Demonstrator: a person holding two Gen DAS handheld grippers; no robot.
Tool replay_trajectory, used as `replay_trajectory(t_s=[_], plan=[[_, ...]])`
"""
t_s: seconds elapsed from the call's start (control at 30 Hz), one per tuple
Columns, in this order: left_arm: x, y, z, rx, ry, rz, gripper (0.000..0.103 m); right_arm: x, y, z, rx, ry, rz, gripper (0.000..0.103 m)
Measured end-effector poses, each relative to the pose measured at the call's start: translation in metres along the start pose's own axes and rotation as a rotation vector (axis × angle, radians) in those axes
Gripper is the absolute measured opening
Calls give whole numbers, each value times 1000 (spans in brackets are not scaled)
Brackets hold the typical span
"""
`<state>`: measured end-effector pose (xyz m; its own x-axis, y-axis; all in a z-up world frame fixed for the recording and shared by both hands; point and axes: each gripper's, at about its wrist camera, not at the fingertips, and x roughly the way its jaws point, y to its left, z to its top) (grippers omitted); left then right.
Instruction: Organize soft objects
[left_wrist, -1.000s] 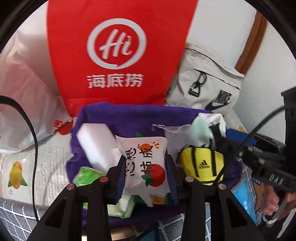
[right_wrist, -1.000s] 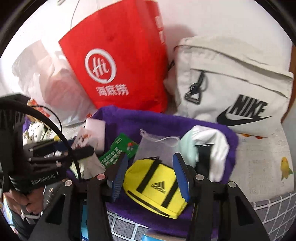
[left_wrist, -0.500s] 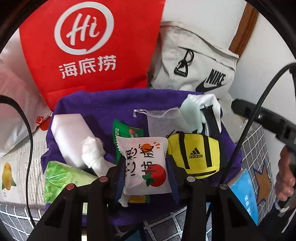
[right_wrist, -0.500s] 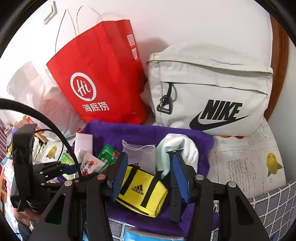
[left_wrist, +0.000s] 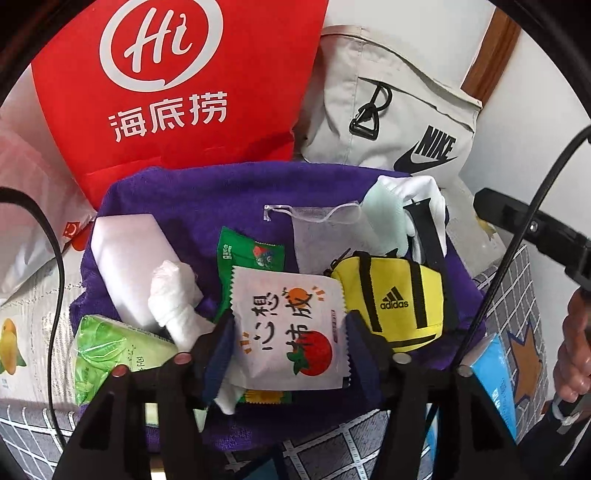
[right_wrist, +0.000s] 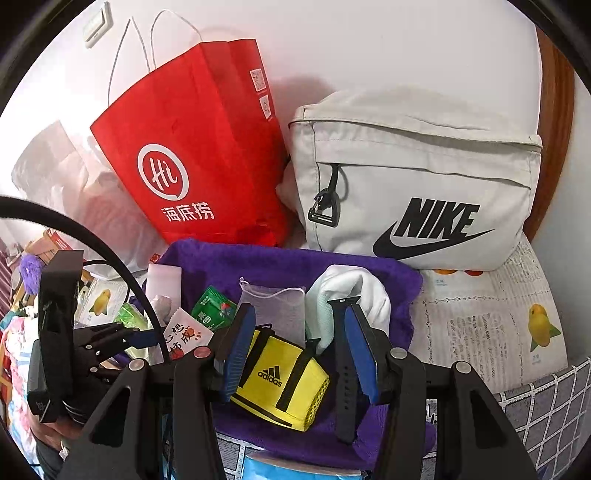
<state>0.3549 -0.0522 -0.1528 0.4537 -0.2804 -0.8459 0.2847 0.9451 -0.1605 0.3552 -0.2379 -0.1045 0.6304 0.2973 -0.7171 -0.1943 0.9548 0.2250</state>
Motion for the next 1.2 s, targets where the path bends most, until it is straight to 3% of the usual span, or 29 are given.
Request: replay_trajectory(t_s=[0.23,0.43,0.6,0.7,0.8,0.9,1.0,1.2], plan=[[-9,1,4,-9,-18,25,73,0,0,-1,7,3,-1,51],[-28,7,9,-38,-60,56,78,-1,3,-1,5,-1,-9,59],[-51,14,13,-76,-103,107,85,-9,14,0,-13,-17,-39,80],[-65,16,14,-87,-125,135,87,-14,22,-1,-21,-18,-73,86],[-87,19,14,-101,-172,168,100,-20,22,-9,35,-12,-47,97],[-103,20,13,-120,-200,180,102,-29,21,-19,70,-7,-39,101],[-114,15,11,-129,-212,191,102,-40,22,-32,87,-5,-101,103],[-139,-16,-14,-83,-211,184,102,-79,32,-65,75,12,-143,103]])
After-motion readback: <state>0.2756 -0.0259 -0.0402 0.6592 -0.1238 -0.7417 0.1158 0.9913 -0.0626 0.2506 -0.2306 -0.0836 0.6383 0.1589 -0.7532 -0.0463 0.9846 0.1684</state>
